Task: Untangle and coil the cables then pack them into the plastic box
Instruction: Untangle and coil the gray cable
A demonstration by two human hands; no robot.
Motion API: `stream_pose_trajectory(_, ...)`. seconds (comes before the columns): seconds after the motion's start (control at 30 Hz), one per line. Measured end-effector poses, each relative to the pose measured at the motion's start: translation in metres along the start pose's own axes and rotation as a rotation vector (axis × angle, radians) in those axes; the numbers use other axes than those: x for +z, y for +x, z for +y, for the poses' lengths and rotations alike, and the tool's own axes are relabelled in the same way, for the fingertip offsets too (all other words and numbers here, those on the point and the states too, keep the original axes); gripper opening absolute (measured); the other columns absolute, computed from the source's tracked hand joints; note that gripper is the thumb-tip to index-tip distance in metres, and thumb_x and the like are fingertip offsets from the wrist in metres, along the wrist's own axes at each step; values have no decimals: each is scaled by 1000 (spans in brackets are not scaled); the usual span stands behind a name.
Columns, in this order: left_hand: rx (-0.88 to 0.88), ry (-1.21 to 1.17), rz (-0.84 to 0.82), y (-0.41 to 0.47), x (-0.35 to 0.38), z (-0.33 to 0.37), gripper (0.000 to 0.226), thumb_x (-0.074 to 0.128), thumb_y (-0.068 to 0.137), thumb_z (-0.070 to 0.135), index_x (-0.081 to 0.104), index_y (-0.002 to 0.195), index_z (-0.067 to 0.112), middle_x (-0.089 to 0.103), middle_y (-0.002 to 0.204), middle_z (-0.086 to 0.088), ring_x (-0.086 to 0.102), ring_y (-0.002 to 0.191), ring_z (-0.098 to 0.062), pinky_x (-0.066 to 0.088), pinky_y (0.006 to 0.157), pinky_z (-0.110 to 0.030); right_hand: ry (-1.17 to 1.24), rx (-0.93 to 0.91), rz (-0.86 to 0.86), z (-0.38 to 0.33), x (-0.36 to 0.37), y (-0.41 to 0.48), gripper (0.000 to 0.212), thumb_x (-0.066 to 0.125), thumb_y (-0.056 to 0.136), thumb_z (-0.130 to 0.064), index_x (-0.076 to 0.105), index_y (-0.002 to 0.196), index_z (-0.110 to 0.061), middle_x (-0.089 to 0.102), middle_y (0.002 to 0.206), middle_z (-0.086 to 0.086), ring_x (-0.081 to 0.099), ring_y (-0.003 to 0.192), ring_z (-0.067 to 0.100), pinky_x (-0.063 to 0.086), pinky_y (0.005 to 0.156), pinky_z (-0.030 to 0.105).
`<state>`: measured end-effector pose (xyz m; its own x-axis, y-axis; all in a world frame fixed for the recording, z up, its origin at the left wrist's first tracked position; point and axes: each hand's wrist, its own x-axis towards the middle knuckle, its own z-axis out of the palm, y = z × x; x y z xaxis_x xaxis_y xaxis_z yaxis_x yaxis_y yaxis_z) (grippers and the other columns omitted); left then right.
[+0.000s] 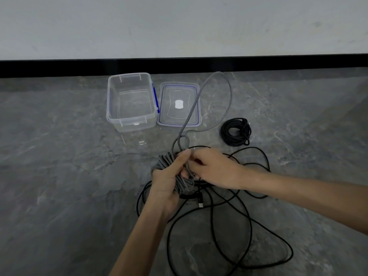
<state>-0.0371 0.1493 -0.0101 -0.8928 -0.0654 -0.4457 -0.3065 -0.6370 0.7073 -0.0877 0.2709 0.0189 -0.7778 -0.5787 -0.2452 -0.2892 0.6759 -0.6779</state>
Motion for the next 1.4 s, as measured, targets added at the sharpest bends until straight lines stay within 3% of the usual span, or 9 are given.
stream_pose_trajectory(0.13,44,59,-15,0,-7,6,44,76,58,30,63,88,0,48,59,-8,44,47,-13,46,52,-22,13,-12,19,-8,1,-3,27,52,94,-19,67,78,-3,67,73,14,55,59,15,47,61,30)
stream_pose_trajectory(0.27,65,-30,-60,-3,-4,10,30,68,65,20,41,53,17,27,41,7,32,39,-7,34,46,-18,525,222,112,-3,-9,9,16,51,91,-5,63,80,-7,63,76,11,56,63,12,47,62,24)
stream_pose_trajectory(0.37,23,-102,-117,-6,0,11,42,68,72,12,34,48,21,24,39,10,28,37,-5,31,45,-17,396,324,268,24,-17,28,13,53,87,-4,61,94,-10,58,79,2,52,69,12,42,64,24)
stream_pose_trajectory(0.53,-7,-221,-182,-8,5,12,24,56,75,16,33,72,22,27,35,12,29,33,-3,34,41,-16,661,543,-148,38,-1,39,13,48,97,-28,58,98,-21,58,94,1,49,83,17,37,68,25)
stream_pose_trajectory(0.67,-30,-234,-190,-8,5,9,23,57,74,18,35,75,22,28,36,12,30,33,-3,35,41,-16,895,522,-255,46,11,48,41,42,98,-30,59,121,-1,63,100,9,57,86,20,49,75,28)
stream_pose_trajectory(0.87,-72,-300,-117,-6,1,5,28,60,74,18,33,69,23,27,38,12,29,35,-3,33,42,-15,1003,498,10,30,3,61,18,40,103,-13,57,97,-13,60,77,1,55,54,9,46,55,21)
stream_pose_trajectory(1.03,-94,-342,16,4,-12,3,34,66,74,15,37,58,22,28,42,11,30,39,-3,36,42,-15,1051,410,219,20,-32,63,21,41,103,-15,49,84,-17,67,80,-2,64,73,13,48,76,31)
stream_pose_trajectory(1.2,-101,-325,109,6,-19,1,47,57,92,12,42,49,21,30,42,11,32,38,-2,38,41,-14,1144,381,379,23,-66,65,31,33,103,-12,54,80,-14,50,71,-3,47,61,9,44,55,20)
stream_pose_trajectory(1.4,-76,-237,97,4,-15,3,48,58,92,11,41,48,21,29,43,9,33,37,-3,38,42,-15,507,475,184,37,-55,45,14,52,96,-17,58,86,-9,43,55,-1,34,38,8,27,35,18)
